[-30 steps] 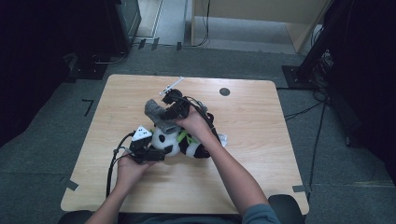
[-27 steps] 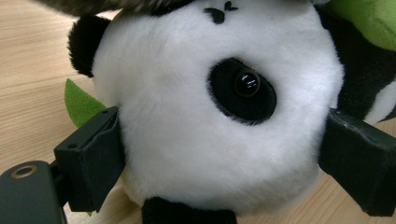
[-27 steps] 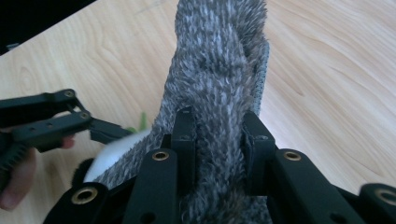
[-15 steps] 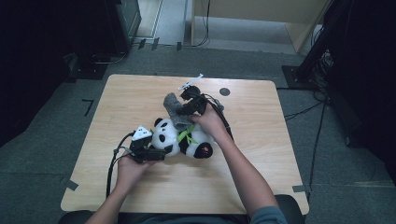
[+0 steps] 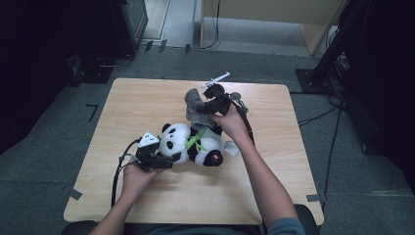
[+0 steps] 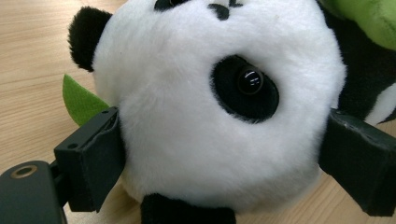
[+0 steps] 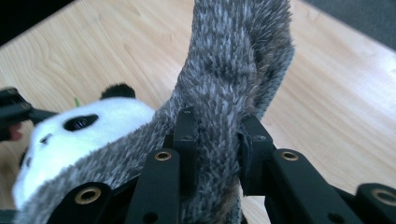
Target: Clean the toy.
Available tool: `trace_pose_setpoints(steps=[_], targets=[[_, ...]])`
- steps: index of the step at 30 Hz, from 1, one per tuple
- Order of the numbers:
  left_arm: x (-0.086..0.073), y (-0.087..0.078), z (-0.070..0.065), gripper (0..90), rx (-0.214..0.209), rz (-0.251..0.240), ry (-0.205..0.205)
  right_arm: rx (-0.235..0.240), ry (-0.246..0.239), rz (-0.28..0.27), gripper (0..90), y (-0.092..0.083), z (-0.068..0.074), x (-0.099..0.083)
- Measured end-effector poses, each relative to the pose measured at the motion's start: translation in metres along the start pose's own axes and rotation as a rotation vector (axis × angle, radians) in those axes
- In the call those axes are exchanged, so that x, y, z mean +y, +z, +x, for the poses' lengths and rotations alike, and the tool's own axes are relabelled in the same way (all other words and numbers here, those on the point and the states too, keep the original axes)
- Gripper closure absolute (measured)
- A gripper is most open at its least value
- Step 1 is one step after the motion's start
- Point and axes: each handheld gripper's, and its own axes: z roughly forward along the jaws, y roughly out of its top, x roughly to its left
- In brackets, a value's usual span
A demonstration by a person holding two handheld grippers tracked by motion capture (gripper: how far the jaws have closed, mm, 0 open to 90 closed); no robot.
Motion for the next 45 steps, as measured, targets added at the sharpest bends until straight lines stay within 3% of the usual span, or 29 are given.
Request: trace_pose_setpoints(steps=[9,17,22,28,38,45], targets=[[0.000,0.000,0.001,7.3,-0.005,-0.010,0.005,0.021,-0.018,-0.154,74.0,-0.049,0.003,0.005],[0.000,0.000,0.002,7.2,-0.009,-0.009,0.009,-0.016,-0.034,-0.184,73.9,-0.076,-0.002,-0.014],[0.000,0.000,0.001,7.3,-0.007,-0.006,0.007,-0.012,-0.022,-0.172,73.8,-0.079,-0.004,-0.029],[0.001,0.000,0.001,7.3,0.000,0.000,0.005,-0.017,-0.024,-0.119,73.4,-0.066,-0.005,-0.047],[0.001,0.000,0.001,7.3,-0.006,0.006,0.003,-0.029,0.025,-0.148,73.1,-0.070,-0.019,-0.067],[0.001,0.000,0.002,7.3,-0.009,0.003,0.012,-0.053,0.073,-0.136,73.1,-0.073,-0.034,-0.081]])
